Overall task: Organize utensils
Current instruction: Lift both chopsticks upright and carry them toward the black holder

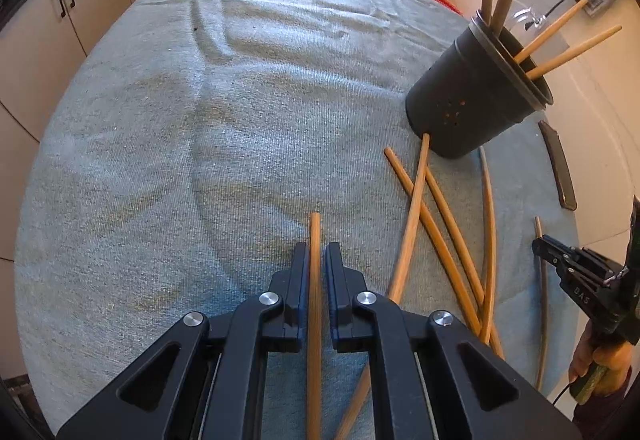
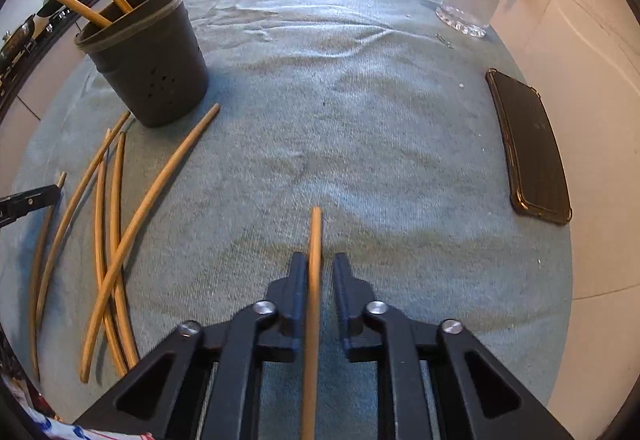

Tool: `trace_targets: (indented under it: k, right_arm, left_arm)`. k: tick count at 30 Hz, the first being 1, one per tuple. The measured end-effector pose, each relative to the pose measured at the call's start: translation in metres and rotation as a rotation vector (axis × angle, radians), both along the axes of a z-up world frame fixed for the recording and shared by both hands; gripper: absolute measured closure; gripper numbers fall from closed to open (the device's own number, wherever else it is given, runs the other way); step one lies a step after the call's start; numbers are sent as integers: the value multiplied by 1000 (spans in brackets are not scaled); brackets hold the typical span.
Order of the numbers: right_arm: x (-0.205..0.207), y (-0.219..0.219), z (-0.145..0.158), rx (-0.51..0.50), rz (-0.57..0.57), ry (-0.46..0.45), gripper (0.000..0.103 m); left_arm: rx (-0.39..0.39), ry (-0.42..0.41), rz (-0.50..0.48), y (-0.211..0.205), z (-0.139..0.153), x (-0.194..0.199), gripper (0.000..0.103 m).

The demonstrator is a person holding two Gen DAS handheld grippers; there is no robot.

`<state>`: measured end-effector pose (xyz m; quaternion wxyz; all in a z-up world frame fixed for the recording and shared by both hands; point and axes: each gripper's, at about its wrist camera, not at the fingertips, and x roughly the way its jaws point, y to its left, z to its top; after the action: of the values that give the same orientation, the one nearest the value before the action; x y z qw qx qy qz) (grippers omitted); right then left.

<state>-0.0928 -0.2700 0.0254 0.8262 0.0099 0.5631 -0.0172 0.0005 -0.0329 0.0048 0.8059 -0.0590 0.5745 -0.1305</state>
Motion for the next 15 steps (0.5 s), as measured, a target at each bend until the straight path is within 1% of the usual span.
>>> trace_targets:
  k: [3, 5, 8, 10, 12, 15]
  right_arm:
    - [-1, 1, 0, 0, -2, -21, 97]
    - [-8, -1, 8, 19, -12, -57, 97]
    - [-24, -5, 34, 55, -16, -155, 97]
    - [-37, -6, 54, 71, -18, -225, 97]
    - [-52, -7, 75, 87, -20, -298, 97]
    - [-73, -4, 100, 99, -17, -382, 97]
  left_arm:
    - [20, -40, 1, 0, 3, -4, 98]
    - [17, -82, 12, 3, 12, -12, 98]
    - [-22, -150, 22, 9, 38, -29, 98]
    - [-44, -216, 16, 10, 59, -44, 98]
    - [-54, -274, 10, 10, 78, -58, 98]
    - [-69, -358, -3, 12, 103, -84, 98]
